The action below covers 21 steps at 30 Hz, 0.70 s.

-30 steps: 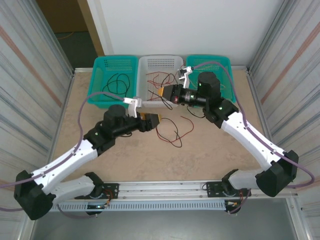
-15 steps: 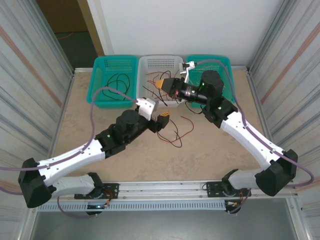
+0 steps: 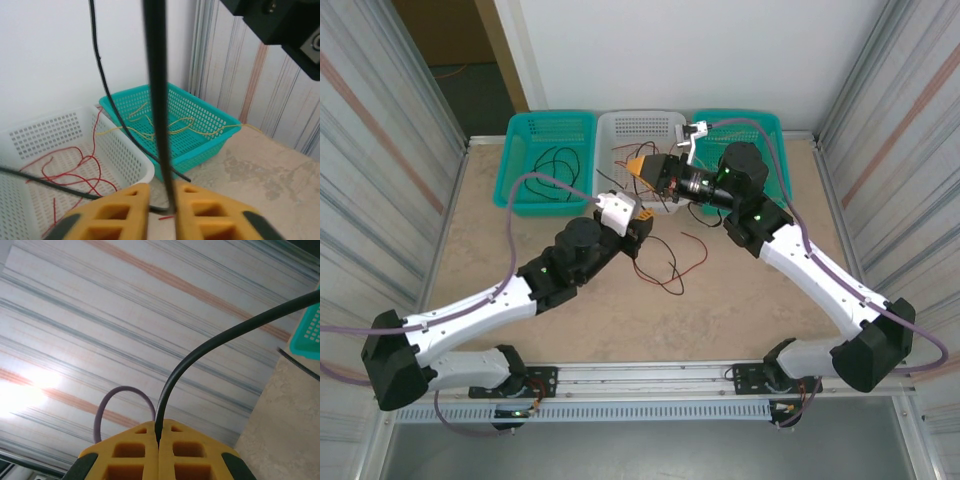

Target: Untangle the cables

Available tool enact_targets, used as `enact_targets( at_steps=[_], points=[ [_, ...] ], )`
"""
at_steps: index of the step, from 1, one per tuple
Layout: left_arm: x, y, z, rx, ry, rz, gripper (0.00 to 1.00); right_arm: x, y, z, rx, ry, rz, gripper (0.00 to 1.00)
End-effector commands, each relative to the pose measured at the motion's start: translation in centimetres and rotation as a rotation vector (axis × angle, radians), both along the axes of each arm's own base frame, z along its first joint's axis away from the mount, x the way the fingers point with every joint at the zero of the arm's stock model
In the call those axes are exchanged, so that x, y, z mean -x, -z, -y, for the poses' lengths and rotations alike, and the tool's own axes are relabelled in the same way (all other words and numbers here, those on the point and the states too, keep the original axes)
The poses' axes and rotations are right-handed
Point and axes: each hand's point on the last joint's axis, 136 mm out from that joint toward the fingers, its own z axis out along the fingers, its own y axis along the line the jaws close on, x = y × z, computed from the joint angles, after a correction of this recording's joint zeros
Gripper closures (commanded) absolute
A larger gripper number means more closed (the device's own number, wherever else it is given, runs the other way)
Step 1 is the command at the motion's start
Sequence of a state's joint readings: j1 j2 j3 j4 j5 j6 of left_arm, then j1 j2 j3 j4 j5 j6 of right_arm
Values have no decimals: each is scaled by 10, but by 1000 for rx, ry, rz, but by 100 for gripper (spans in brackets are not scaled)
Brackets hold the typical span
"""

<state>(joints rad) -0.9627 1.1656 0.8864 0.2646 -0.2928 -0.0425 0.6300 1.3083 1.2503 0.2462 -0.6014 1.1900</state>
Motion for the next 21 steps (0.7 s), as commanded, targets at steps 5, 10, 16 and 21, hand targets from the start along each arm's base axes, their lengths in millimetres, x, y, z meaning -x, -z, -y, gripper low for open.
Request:
enact_targets(
  at_steps=[5,10,16,21],
  points=[
    [19,-26,-3,72,70,-54,100,-4,10,4,93,44,54,100],
    [42,-18,-19,116,111,-159,100,-14,40,14,354,155,131,100],
    [64,-20,-55,162,97,-191,100,-21,73,27,612,219,215,100],
    [83,-24,-42,132,226,-229,100,-26,88,33,686,255,208,100]
  ],
)
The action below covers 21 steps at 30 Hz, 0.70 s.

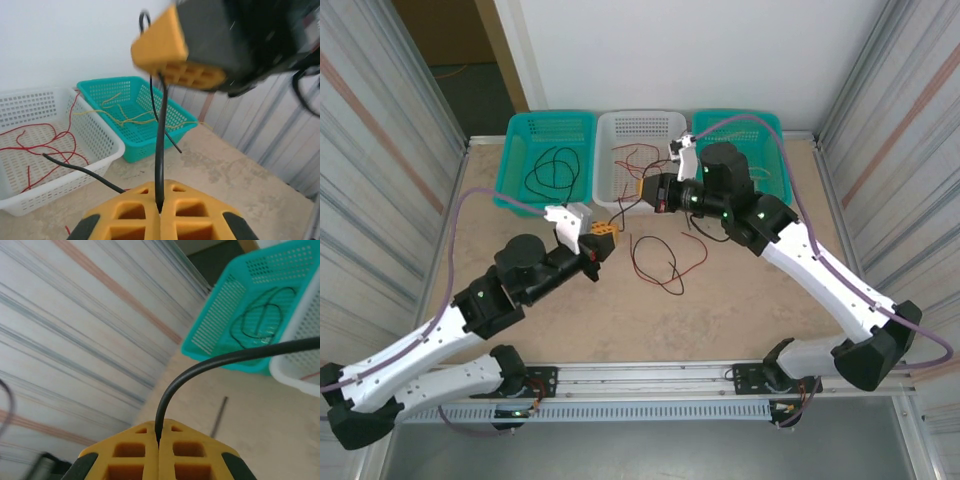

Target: Untangle the cables

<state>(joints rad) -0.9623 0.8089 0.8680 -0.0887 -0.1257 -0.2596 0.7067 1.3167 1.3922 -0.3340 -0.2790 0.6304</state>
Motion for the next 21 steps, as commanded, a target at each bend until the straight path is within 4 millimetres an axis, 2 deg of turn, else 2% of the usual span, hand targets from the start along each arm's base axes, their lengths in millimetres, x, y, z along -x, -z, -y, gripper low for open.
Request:
enact_targets(
  at_steps=[1,5,6,8,10,13,17,21],
  points=[
    [15,5,16,-35,124,-62,100,-16,18,16,132,82,36,100],
    [15,14,31,-87,172,-118,100,-16,14,8,108,67,31,100],
    [10,18,30,-94,151,-139,100,-17,13,9,111,71,31,95],
    [-8,24,20,-97,65,-200,100,-20,13,14,130,96,34,78],
    [-31,35,0,-97,-40,-293,100,-25,15,26,153,132,28,60],
    [-59,39,-33,-69,-162,-412,100,-32,21,48,172,185,-9,43],
    [-85,18,-57,-37,-251,-392,100,-32,27,70,175,220,-32,38],
    [-120,-15,-77,-7,-330,-361,100,-26,34,80,178,232,-51,37]
  ],
)
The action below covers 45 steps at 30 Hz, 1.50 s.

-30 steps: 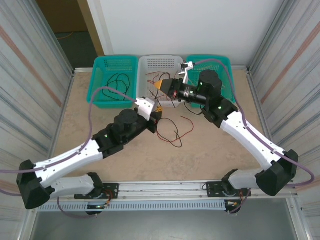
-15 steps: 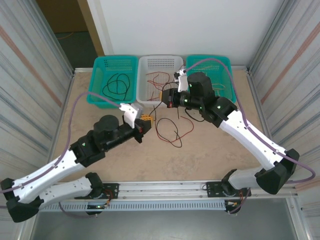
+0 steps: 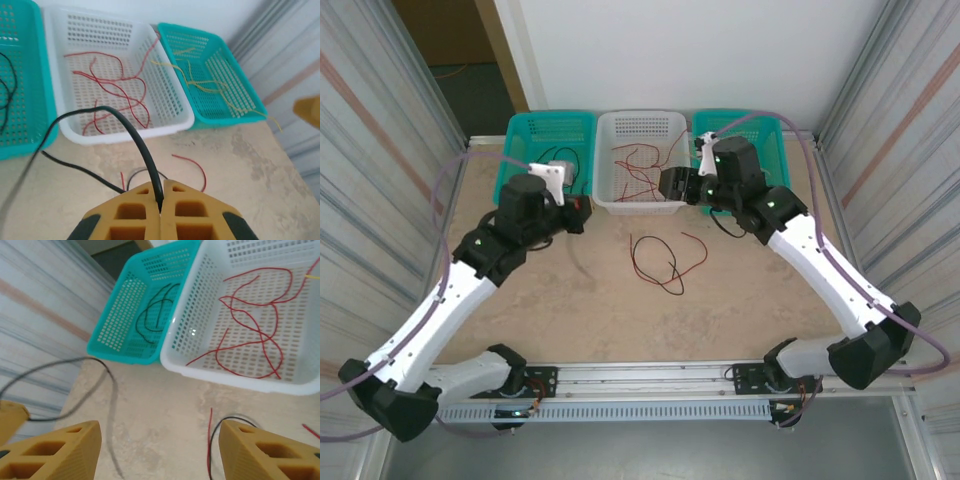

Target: Untangle the cables

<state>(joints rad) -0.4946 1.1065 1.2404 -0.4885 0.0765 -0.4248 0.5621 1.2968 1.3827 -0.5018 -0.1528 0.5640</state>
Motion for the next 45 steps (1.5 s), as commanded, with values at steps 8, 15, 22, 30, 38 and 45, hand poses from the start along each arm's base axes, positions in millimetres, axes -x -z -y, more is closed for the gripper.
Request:
enact_targets(
  at_steps=[8,15,22,30,38,45],
  points=[
    [-114,-54,-65,50,-223,41,100,23,17,4,-1,-30,-59,37],
    [-193,-15,-83,105,-267,29,63,25,28,3,20,-38,-91,38],
    [-196,72,-82,63,-280,-186,41,25,55,6,68,-25,-151,38],
    [-127,36,-75,8,-259,-119,36,35,147,14,242,-21,-376,31],
    [-29,45,-20,113,-29,-196,39,66,223,-11,415,-164,-558,41],
    [26,98,-4,146,7,-334,42,89,269,-33,604,-294,-631,56]
  ],
)
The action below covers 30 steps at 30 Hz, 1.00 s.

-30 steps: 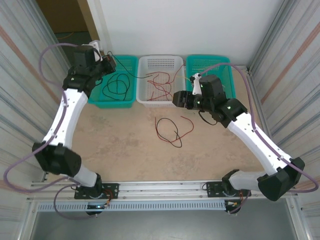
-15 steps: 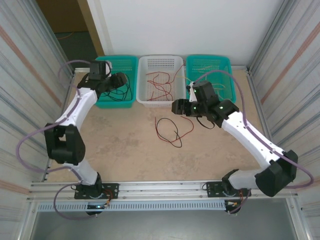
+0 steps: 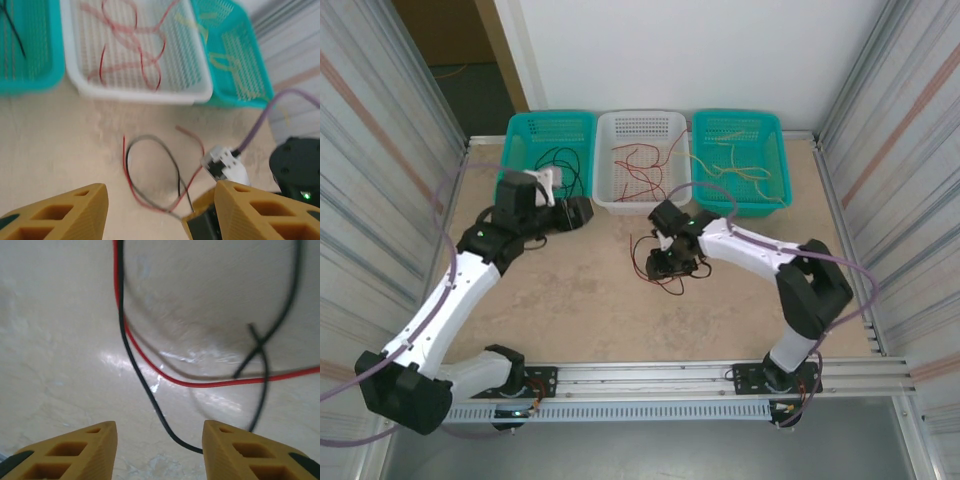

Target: Untangle the cables

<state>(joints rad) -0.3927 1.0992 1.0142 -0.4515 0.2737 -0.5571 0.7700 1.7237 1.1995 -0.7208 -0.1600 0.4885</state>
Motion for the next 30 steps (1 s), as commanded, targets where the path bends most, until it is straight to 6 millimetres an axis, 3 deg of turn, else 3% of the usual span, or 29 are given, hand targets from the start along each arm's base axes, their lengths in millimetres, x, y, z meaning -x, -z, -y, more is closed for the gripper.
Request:
enact_targets(
  at_steps=[1,6,8,10,14,20,25,30],
  points=[
    [21,14,5,51,0,-73,42,4,10,1,64,-47,-29,58],
    [28,27,8,63,-7,-105,43,3,23,-5,65,-54,-59,67],
    [28,29,9,71,-10,-114,43,3,24,-7,60,-58,-63,75],
    [27,30,12,83,-5,-120,44,1,22,-9,48,-58,-55,88],
    [25,35,20,87,4,-132,45,-4,7,-16,-3,-61,-16,100],
    [28,34,38,97,38,-131,45,-13,-42,-27,-147,-44,84,100],
    [29,36,46,153,43,-150,45,-19,-97,-36,-321,-26,177,100],
    [26,27,51,181,54,-129,45,-29,-153,-33,-552,52,202,100]
  ],
)
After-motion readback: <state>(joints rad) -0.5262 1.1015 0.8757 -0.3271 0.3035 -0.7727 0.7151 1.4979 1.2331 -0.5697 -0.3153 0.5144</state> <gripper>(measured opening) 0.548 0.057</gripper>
